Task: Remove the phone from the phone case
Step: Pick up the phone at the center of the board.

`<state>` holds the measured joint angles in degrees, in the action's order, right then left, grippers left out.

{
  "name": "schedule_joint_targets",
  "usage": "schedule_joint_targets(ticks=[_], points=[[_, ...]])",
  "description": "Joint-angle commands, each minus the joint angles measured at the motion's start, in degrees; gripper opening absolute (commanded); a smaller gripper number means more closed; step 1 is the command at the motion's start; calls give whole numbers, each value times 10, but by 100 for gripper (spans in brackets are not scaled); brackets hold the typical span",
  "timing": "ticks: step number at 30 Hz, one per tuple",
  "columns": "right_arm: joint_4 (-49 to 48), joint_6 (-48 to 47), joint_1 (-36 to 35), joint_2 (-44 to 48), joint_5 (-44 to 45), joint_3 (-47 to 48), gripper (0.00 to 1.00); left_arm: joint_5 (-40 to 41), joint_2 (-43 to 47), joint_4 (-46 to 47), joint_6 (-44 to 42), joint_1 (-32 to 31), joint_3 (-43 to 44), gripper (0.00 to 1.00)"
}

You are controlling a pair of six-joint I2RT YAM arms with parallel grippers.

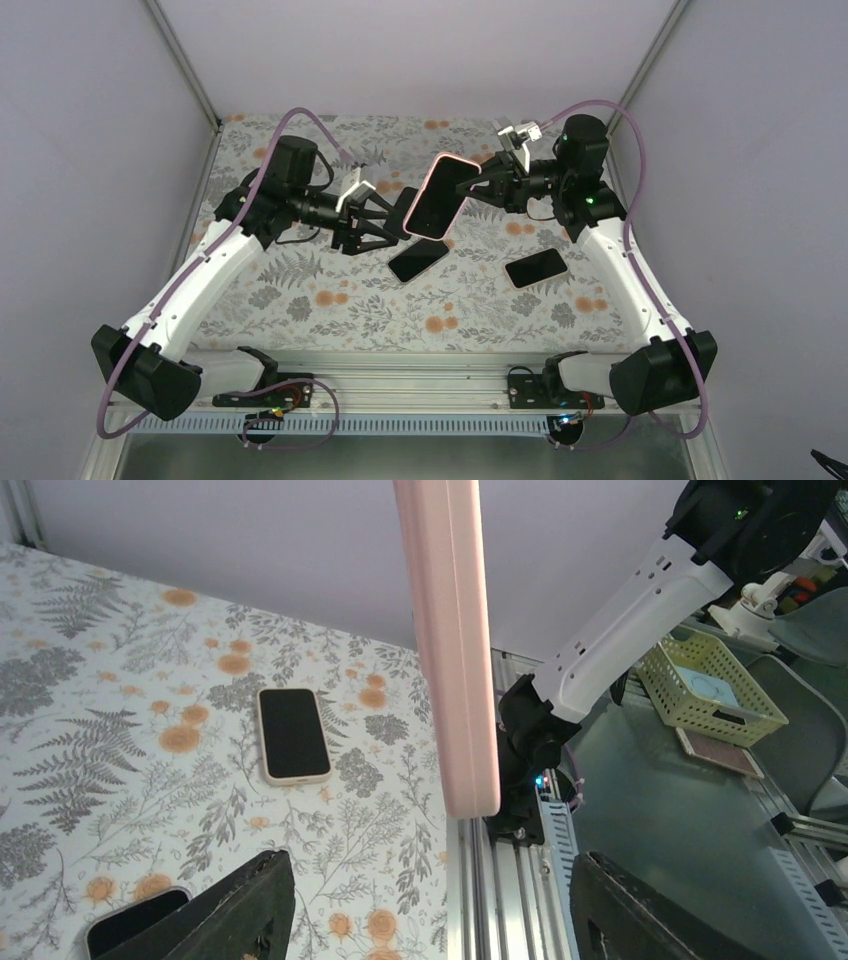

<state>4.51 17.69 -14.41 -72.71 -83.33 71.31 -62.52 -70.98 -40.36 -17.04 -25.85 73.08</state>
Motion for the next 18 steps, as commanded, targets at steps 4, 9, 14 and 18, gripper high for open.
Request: schedule_joint_targets(ticks=[4, 9, 14, 18], points=[[-21, 12, 5, -11, -9, 7, 4, -28, -23, 47, 28, 3, 1, 64], [-18, 8, 6, -15, -12, 7, 4, -31, -35, 58, 35, 3, 9, 57], [-18, 8, 6, -23, -18, 9, 4, -24, -41, 66, 47, 2, 10, 50], [-17, 6, 5, -24, -14, 7, 4, -26, -39, 68, 46, 3, 9, 48]])
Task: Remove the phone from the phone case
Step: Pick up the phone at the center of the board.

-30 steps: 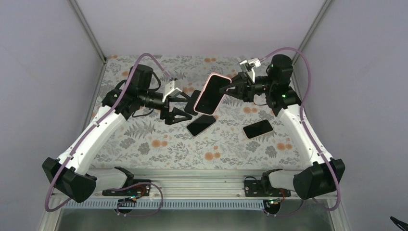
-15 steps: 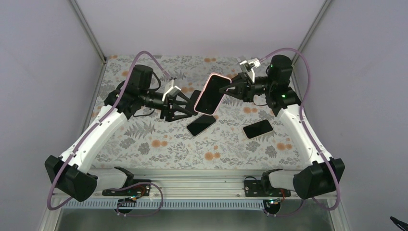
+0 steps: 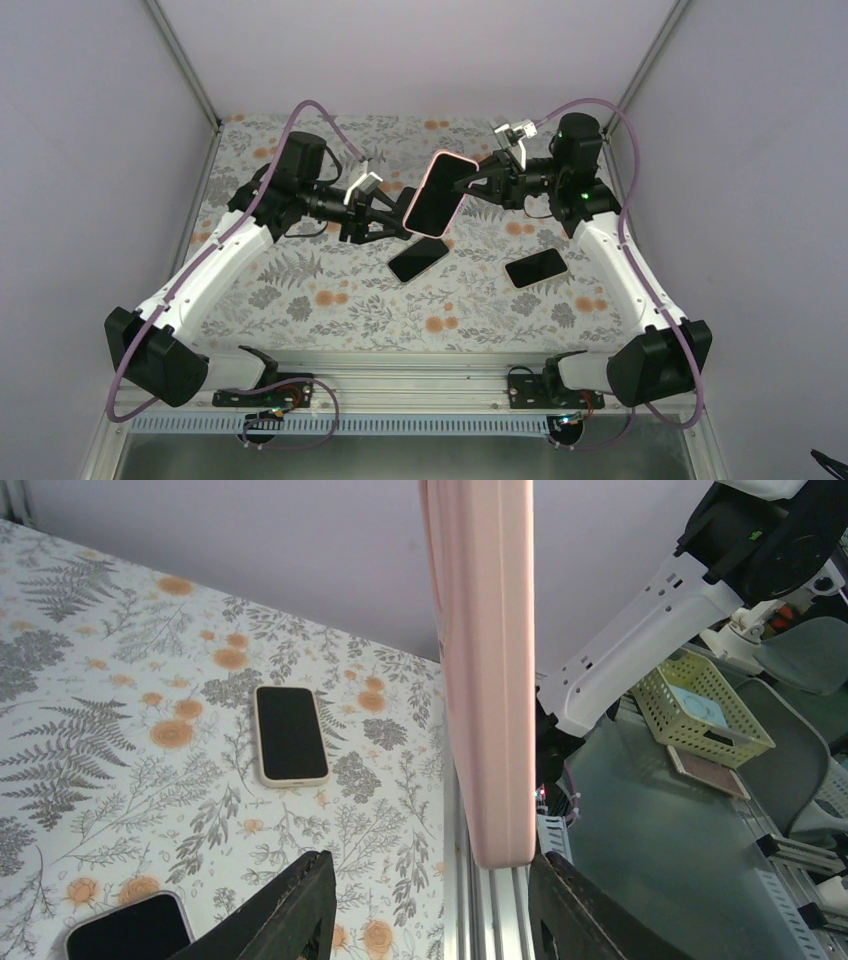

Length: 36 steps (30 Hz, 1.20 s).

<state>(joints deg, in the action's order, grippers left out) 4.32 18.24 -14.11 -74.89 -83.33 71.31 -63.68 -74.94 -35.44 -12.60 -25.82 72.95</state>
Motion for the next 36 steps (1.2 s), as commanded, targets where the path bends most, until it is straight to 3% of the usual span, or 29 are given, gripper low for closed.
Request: schedule_joint_targets(ticks=[1, 7, 13, 22, 36], points=[[-15, 1, 3, -3, -13, 6, 4, -14, 1, 19, 1, 2, 9, 48], [-16, 2, 2, -5, -18, 8, 4, -5, -9, 31, 23, 3, 9, 44], [-20, 6, 2, -3, -37, 5, 4, 23, -18, 32, 22, 3, 8, 30], [-30, 14, 1, -1, -68, -7, 4, 60, -24, 46, 30, 4, -5, 20], [-29, 12, 0, 0, -93, -9, 4, 103, -20, 60, 39, 10, -24, 12]])
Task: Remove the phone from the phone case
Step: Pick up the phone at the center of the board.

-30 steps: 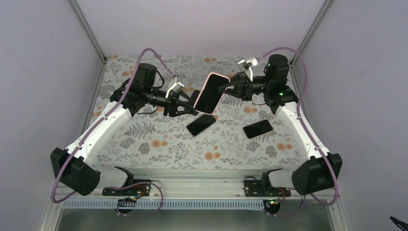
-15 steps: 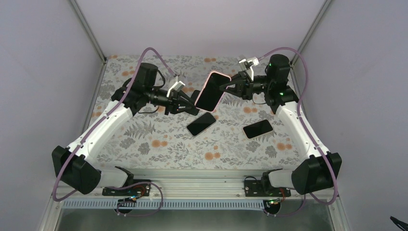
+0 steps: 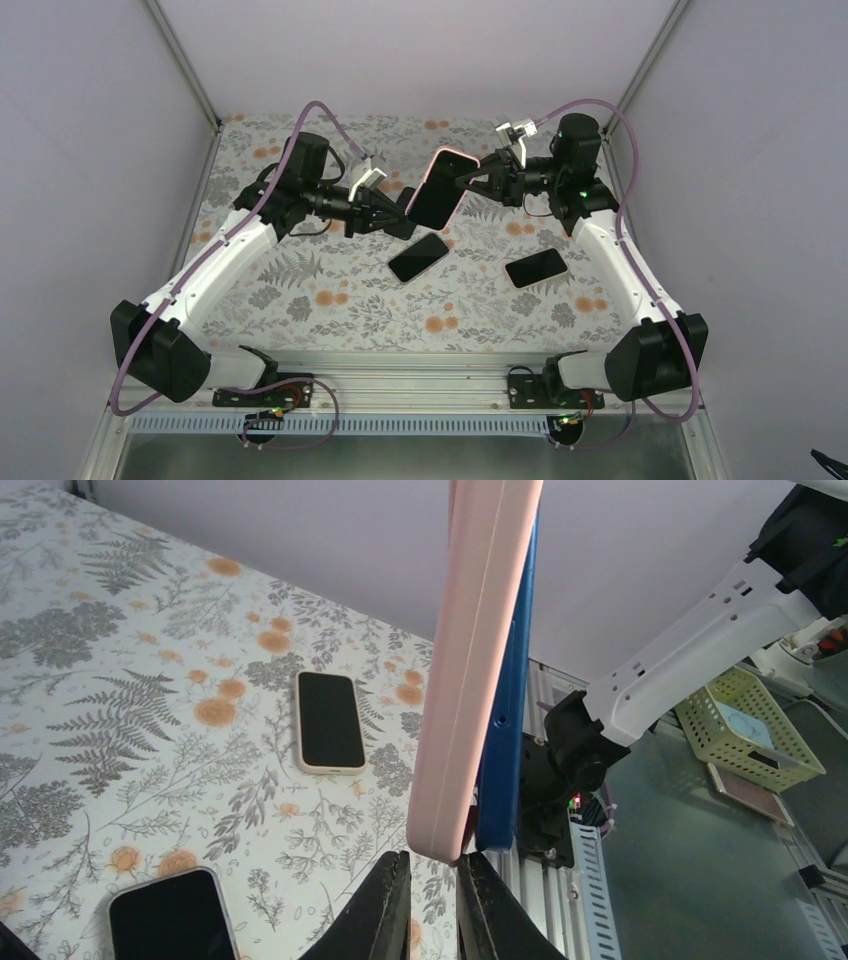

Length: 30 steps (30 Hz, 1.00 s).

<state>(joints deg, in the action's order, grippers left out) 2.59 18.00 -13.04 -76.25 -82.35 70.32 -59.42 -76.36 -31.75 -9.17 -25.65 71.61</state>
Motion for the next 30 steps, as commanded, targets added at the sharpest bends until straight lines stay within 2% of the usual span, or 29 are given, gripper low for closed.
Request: schedule_joint_targets(ticks=[1, 15, 30], points=[[-10, 15, -11, 13, -105, 1, 4, 65, -5, 26, 6, 8, -12, 12], [-8, 5, -24, 22, -108, -23, 4, 75, -23, 40, 30, 8, 1, 12], [11, -20, -61, 7, -93, -50, 4, 29, -19, 65, 33, 6, 18, 18]])
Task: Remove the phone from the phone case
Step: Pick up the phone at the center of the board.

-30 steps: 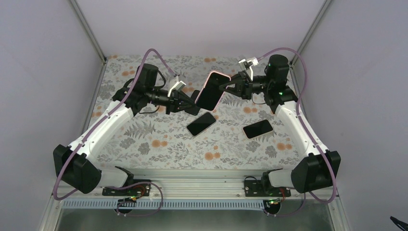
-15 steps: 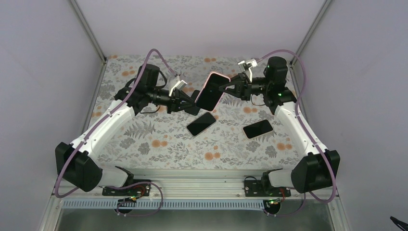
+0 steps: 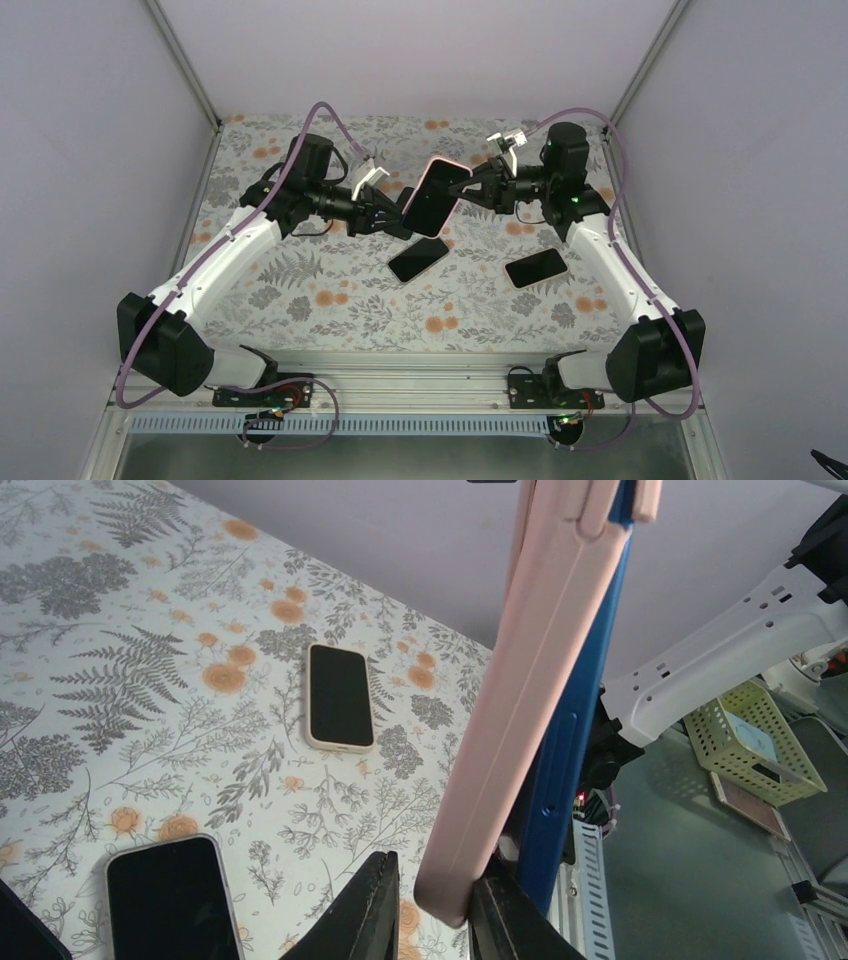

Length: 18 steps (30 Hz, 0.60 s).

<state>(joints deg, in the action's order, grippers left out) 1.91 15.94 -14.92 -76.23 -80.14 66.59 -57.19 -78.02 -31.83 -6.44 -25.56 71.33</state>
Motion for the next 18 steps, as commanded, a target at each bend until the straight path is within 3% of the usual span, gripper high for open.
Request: schedule_joint_targets(ticks=[1, 18], points=[[19, -1, -46, 5, -115, -16, 4, 3, -3, 69, 7, 5, 23, 18], [32, -29, -93, -33, -90, -32, 4, -43, -13, 86, 12, -15, 42, 20]])
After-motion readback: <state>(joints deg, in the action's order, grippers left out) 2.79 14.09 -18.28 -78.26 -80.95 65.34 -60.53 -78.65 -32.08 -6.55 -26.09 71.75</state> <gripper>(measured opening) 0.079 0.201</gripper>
